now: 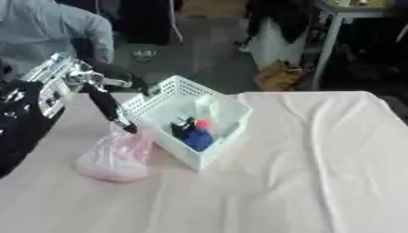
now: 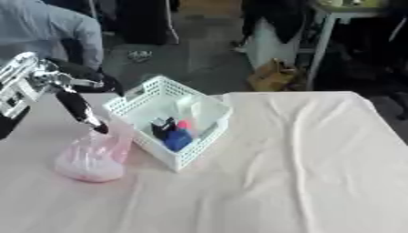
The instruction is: Pick up objects on the table and place them in the box.
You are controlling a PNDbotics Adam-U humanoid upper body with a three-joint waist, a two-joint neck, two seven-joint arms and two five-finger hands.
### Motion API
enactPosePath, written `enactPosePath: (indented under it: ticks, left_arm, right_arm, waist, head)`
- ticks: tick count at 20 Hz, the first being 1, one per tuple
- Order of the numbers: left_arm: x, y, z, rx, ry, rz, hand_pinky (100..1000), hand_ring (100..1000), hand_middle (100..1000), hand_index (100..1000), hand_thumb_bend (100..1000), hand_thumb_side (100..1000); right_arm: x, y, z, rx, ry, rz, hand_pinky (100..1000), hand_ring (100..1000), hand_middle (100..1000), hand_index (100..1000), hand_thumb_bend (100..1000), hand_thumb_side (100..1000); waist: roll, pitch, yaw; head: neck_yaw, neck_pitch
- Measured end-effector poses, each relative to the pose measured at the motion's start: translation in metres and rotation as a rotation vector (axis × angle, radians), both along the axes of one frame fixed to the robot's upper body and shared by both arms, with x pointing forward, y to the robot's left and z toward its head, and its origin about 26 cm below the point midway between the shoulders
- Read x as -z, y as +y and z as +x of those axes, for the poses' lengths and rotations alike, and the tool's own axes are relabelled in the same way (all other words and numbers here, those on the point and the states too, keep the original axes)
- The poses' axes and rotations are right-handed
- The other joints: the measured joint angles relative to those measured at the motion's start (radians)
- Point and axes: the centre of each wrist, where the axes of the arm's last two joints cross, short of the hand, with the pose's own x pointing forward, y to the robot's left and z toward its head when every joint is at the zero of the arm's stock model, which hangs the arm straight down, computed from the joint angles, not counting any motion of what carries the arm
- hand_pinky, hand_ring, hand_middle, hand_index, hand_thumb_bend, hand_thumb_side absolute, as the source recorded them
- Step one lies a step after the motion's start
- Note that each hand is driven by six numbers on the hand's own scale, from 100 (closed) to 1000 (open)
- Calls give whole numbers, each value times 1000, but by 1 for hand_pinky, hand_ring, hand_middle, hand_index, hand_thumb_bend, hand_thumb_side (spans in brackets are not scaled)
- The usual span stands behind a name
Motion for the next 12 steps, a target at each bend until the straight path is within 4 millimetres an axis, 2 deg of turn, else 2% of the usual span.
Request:
enactPosePath:
  ticks: [1, 2, 6, 12]
  left_arm:
    - [2, 1, -1, -4, 11, -7, 1000, 1000, 1000, 1000, 904, 523]
    - [5, 3, -2, -7, 23, -16, 1000, 1000, 1000, 1000, 829, 670]
    - [14, 17, -12, 3, 50, -66, 1000, 1000, 1000, 1000, 801, 671]
    - [28, 40, -28, 41, 27, -107, 1000, 1000, 1000, 1000, 819, 651]
  right_arm:
    - [0, 0, 0, 0, 1, 1, 823, 872, 792, 798, 100, 1000]
    - [0, 0, 0, 1, 2, 1, 823, 872, 788, 798, 100, 1000]
    - [0, 0, 0, 3, 5, 4, 822, 872, 787, 797, 100, 1000]
    - [0, 0, 0, 5, 8, 9, 822, 872, 786, 796, 100, 1000]
  waist:
    - [0, 0, 0]
    - [0, 0, 2]
    - [0, 0, 8]
    - [0, 0, 16]
  head:
    - [0, 0]
    - [1, 0]
    - [1, 0]
    - [-1, 0]
